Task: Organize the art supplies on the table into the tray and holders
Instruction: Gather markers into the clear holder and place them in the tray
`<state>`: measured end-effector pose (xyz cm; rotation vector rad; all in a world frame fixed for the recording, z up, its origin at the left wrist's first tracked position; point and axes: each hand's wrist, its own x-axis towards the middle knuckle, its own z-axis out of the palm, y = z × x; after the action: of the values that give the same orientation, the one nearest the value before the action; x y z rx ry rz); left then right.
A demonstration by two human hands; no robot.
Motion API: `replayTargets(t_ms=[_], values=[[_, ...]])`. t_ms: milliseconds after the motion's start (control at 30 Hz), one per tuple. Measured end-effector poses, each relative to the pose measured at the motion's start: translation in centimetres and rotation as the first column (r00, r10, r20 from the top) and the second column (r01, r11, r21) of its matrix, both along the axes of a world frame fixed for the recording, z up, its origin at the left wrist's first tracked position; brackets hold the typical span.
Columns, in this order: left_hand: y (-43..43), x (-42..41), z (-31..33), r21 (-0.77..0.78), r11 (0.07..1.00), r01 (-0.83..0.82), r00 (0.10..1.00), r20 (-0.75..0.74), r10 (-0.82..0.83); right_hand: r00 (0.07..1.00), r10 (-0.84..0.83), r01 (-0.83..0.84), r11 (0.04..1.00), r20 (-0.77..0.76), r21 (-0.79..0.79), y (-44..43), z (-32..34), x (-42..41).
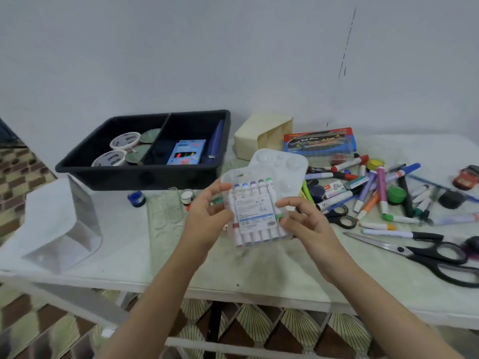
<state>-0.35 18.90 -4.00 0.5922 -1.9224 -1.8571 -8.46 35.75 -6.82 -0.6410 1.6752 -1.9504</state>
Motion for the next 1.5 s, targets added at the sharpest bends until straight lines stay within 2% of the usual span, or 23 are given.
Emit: replayTargets(t_ms=[233, 333, 400, 433, 500, 533, 567, 667, 867, 1033, 1167, 1367, 1500], values=[[-8.8, -0.8, 2.2, -0.135, 0.991, 0.0, 1.0, 0.006, 0.001, 0.997, 0.026, -0.023, 0.999, -0.075, 0.044, -8.2, 3.1, -1.7], [-13.9, -1.7, 2.8, -0.22, 0.974, 0.051, 0.999, 0.01, -0.05, 0.998, -0.023, 0.025, 0.999, -0.051, 0.041, -12.3, 4.4, -3.2], [-17.1, -2.3, 2.7, -0.327, 0.945, 0.027, 0.999, 0.025, -0.02, 0.997, -0.062, 0.064, 0.997, -0.038, 0.047, -15.2, 5.2, -4.3], [-18.6, -2.5, 2.5, -0.429, 0.903, 0.008, 0.998, 0.054, 0.017, 0.996, -0.083, 0.085, 0.995, -0.039, 0.054, -16.6, 5.6, -4.9], [-21.3, -2.9, 1.9, -0.682, 0.73, 0.035, 0.977, 0.176, 0.117, 0.989, -0.136, 0.14, 0.987, -0.049, 0.083, -19.4, 6.0, -6.2], [-22.4, -3.0, 1.6, -0.754, 0.652, 0.079, 0.961, 0.231, 0.15, 0.984, -0.165, 0.172, 0.978, -0.067, 0.115, -20.8, 6.0, -6.9], [-23.3, -3.0, 1.3, -0.766, 0.632, 0.116, 0.949, 0.273, 0.156, 0.978, -0.188, 0.2, 0.968, -0.09, 0.151, -22.1, 6.0, -7.5], [-24.1, -2.9, 0.5, -0.675, 0.723, 0.148, 0.942, 0.319, 0.105, 0.957, -0.211, 0.26, 0.927, -0.197, 0.269, -25.5, 5.4, -9.1], [-24.9, -3.1, -0.2, -0.747, 0.648, 0.152, 0.951, 0.289, 0.11, 0.95, -0.066, 0.215, 0.847, -0.305, 0.487, -29.5, 3.5, -10.2], [-25.0, -3.4, -0.4, -0.779, 0.594, 0.201, 0.936, 0.331, 0.119, 0.938, -0.043, 0.247, 0.778, -0.343, 0.578, -31.1, 2.5, -10.6], [-25.2, -3.5, -0.8, -0.796, 0.568, 0.212, 0.932, 0.34, 0.129, 0.899, 0.165, 0.226, 0.621, -0.407, 0.751, -31.5, 2.5, -10.2], [-25.2, -3.7, -0.8, -0.802, 0.552, 0.227, 0.919, 0.365, 0.152, 0.867, 0.293, 0.185, 0.562, -0.403, 0.806, -31.5, 2.7, -10.1], [-24.9, -3.5, -0.5, -0.797, 0.568, 0.204, 0.923, 0.351, 0.161, 0.84, 0.372, 0.136, 0.56, -0.395, 0.817, -31.3, 2.8, -10.3]])
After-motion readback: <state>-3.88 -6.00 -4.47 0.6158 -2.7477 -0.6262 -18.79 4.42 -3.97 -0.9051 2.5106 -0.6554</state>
